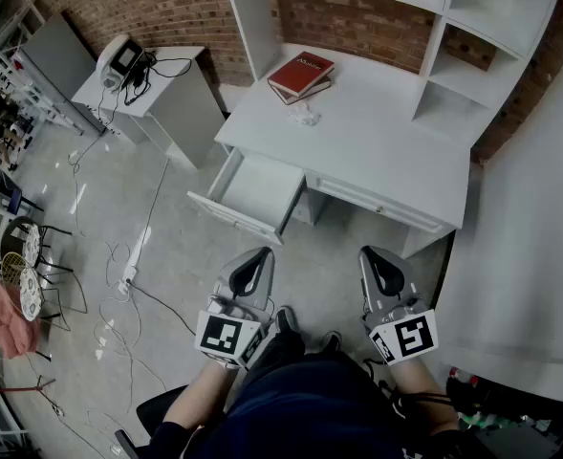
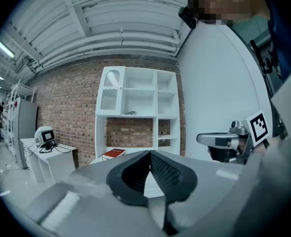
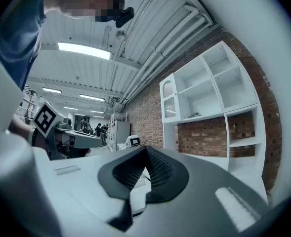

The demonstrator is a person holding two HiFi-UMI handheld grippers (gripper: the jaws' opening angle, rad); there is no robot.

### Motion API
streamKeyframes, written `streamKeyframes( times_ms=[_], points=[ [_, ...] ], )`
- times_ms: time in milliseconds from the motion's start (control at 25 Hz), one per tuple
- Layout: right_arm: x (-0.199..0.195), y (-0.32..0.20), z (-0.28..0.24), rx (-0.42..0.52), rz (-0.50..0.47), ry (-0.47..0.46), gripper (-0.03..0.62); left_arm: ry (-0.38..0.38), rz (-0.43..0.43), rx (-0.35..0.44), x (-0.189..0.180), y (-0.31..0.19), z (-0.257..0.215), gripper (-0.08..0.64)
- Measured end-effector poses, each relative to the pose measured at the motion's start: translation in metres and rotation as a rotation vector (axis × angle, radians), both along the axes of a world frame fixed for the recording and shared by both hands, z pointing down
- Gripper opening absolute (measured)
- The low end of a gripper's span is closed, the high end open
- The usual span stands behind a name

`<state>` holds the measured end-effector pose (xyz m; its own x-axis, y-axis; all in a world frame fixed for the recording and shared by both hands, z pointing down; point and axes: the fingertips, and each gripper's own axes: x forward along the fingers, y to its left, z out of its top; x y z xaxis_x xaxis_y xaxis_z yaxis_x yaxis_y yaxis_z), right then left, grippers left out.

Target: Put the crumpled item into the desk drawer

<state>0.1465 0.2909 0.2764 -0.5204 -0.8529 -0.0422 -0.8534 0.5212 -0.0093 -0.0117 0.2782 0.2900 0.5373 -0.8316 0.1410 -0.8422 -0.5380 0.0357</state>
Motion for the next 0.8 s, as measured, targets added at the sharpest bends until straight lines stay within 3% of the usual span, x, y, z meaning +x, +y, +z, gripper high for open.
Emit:
streamKeyframes(
  times_ms=[240, 800],
  points=[
    [-0.022, -0.003, 0.000, 0.000, 0.006, 0.015, 0.002, -0.041, 0.026, 0.051, -0.024, -0.002, 0.002, 0.003],
    [-0.074, -0.060, -0.008, -0.017, 0.095, 0.034, 0.002, 0.045, 0.036, 0.045, -0.093, -0.074, -0.001, 0.003]
  ],
)
